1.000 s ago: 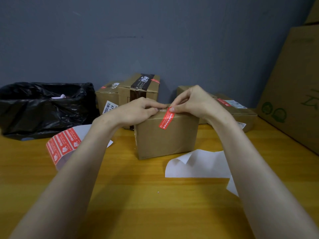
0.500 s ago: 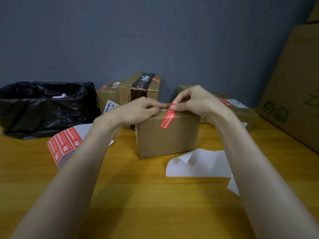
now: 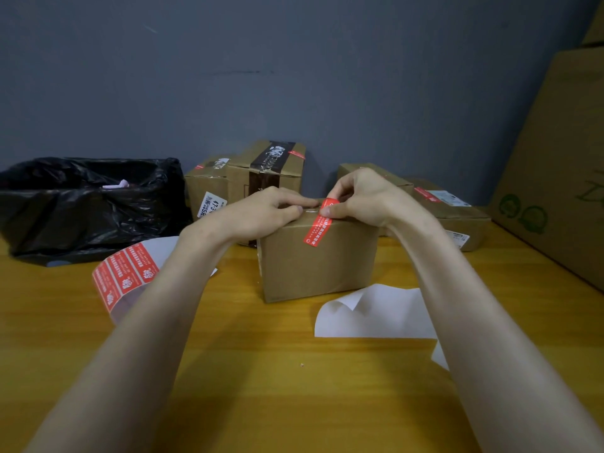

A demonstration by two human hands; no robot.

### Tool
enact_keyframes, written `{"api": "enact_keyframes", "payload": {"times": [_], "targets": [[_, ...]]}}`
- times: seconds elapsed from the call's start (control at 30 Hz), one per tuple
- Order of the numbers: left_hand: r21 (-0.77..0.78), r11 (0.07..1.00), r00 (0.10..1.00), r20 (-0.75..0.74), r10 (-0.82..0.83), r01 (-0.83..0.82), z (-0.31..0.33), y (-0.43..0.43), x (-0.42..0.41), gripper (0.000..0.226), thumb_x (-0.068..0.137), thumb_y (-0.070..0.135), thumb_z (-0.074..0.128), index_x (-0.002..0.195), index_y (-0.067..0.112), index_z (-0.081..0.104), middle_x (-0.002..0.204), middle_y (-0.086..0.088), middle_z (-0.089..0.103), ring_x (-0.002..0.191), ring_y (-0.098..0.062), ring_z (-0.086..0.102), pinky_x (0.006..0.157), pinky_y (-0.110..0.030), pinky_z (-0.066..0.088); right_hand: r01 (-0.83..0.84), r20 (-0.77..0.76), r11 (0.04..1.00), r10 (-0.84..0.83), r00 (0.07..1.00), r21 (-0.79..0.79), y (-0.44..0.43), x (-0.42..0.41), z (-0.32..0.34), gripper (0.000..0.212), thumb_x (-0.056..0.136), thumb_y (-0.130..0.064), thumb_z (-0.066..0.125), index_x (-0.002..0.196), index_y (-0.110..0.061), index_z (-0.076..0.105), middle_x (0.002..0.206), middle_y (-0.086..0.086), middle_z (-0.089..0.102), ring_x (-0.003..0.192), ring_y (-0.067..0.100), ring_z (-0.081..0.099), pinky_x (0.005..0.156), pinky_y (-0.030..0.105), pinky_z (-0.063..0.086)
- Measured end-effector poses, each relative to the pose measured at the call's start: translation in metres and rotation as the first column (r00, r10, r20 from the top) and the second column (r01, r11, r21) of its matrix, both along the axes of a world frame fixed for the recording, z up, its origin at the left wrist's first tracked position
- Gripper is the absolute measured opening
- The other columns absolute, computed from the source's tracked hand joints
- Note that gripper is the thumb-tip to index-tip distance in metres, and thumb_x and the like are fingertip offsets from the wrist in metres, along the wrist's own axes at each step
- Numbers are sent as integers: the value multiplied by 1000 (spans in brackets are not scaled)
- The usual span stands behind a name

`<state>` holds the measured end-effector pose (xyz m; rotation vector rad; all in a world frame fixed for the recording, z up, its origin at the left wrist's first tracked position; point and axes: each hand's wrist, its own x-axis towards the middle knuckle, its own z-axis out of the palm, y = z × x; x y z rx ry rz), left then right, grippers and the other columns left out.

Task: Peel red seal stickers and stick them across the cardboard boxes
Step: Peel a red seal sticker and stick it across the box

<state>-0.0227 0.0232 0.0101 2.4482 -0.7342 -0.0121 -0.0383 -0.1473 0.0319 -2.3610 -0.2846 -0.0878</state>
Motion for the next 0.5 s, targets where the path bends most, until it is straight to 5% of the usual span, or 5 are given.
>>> {"api": "enact_keyframes", "payload": {"times": [0.5], "targets": [[-4, 1000, 1000, 18, -5, 5, -1, 1, 1, 37, 100, 17, 38, 135, 23, 48, 139, 2, 45, 116, -2, 36, 95, -17, 27, -32, 17, 999, 32, 999, -44, 1, 0, -2, 23, 84, -18, 69, 65, -23, 56, 71, -7, 56, 66, 3, 49, 60, 12, 38]]}}
